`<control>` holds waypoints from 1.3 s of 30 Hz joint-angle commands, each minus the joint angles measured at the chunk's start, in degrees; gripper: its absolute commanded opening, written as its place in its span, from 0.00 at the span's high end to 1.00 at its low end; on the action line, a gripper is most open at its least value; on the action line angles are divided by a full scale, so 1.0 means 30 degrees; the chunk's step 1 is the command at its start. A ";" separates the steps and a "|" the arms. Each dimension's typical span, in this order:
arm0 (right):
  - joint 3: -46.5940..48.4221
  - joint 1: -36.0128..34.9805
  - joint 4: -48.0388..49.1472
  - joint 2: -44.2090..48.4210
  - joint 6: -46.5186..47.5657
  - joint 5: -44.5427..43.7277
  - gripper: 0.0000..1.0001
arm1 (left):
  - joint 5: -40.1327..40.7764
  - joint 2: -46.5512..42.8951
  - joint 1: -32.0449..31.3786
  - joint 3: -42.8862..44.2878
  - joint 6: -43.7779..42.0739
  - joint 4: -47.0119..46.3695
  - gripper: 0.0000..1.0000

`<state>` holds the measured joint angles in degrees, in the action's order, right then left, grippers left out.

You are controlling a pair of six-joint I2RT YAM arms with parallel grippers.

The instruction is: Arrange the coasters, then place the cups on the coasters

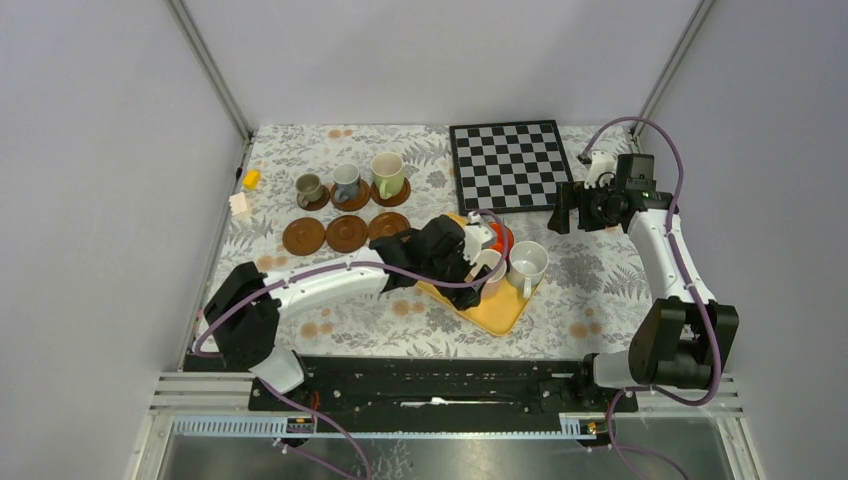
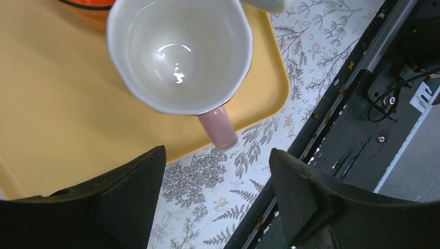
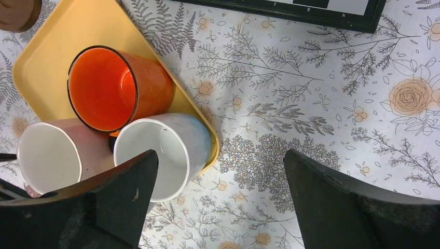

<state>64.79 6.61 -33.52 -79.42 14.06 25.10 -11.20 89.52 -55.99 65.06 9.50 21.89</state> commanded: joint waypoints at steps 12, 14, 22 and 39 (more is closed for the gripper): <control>0.0541 0.0096 0.0062 -0.0374 -0.0179 0.0391 0.02 | 0.5508 0.1996 -0.1114 0.1572 0.0072 -0.1411 0.46; 0.0471 0.0087 0.0090 -0.0368 -0.0177 0.0364 0.02 | 0.5779 0.2035 -0.0953 0.1519 0.0083 -0.1437 0.55; 0.0320 0.0102 0.0228 -0.0333 -0.0173 0.0447 0.02 | 0.4982 0.1376 -0.0259 0.1231 -0.0035 -0.1350 0.91; 0.0241 0.0111 0.0148 -0.0196 -0.0001 0.0673 0.02 | 0.1336 -0.2795 0.1320 0.0851 -0.2516 0.0804 1.00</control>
<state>64.79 6.72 -33.52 -80.55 13.82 25.19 -2.42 88.03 -52.31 66.61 4.91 26.33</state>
